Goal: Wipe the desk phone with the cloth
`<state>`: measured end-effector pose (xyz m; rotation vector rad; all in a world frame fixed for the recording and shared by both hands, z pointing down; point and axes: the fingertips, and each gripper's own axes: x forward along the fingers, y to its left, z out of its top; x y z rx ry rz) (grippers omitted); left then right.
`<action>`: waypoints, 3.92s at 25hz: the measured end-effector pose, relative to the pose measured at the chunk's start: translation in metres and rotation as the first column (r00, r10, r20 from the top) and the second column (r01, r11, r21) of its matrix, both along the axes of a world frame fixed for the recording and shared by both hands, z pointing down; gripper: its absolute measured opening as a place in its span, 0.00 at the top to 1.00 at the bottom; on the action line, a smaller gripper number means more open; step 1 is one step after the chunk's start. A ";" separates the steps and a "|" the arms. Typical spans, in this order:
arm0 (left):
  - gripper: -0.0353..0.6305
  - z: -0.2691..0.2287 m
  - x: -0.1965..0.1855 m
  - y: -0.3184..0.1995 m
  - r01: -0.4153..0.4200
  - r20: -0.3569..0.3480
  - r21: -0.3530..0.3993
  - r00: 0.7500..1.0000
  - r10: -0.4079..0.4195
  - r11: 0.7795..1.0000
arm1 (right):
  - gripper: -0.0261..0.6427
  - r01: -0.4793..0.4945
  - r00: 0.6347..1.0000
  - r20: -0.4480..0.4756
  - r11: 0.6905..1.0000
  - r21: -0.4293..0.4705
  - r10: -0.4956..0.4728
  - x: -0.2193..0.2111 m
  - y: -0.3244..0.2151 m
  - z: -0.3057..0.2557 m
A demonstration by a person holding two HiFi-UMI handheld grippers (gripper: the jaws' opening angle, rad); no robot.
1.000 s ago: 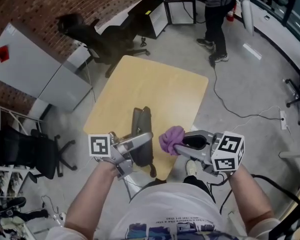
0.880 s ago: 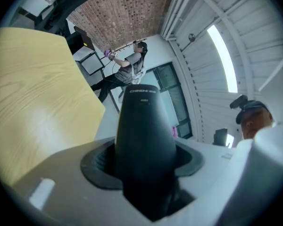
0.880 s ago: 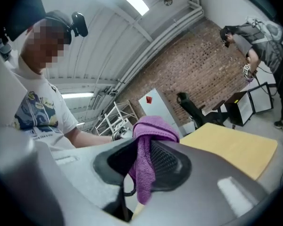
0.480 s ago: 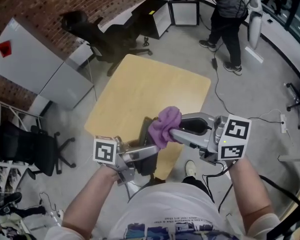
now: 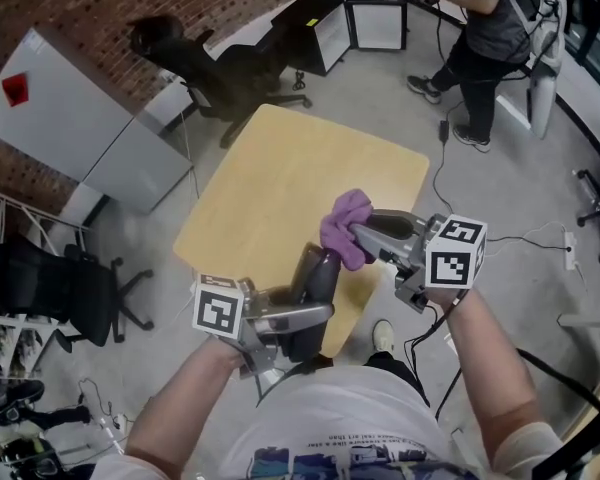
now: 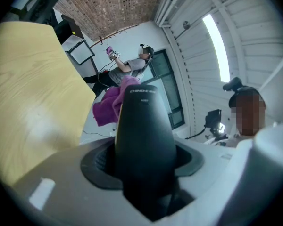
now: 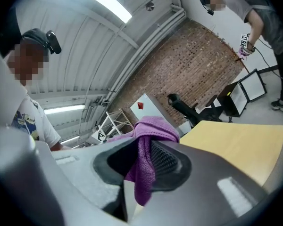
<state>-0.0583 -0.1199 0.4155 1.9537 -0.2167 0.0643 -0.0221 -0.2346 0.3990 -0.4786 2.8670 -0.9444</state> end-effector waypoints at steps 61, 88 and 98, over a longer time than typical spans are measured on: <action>0.52 0.025 -0.039 -0.065 0.162 -0.045 -0.073 0.985 -0.165 0.984 | 0.83 0.101 0.937 -0.329 0.993 -0.067 -0.117 -0.060 0.176 0.081; 0.52 0.226 -0.034 -0.117 0.180 0.706 0.119 0.676 -0.211 0.976 | 0.83 -0.307 0.853 -0.453 0.951 -0.038 0.257 0.100 0.151 0.104; 0.51 0.260 -0.043 -0.125 0.187 0.818 0.134 0.533 -0.216 0.973 | 0.83 -0.247 0.850 -0.485 0.969 -0.025 0.204 0.124 0.150 0.105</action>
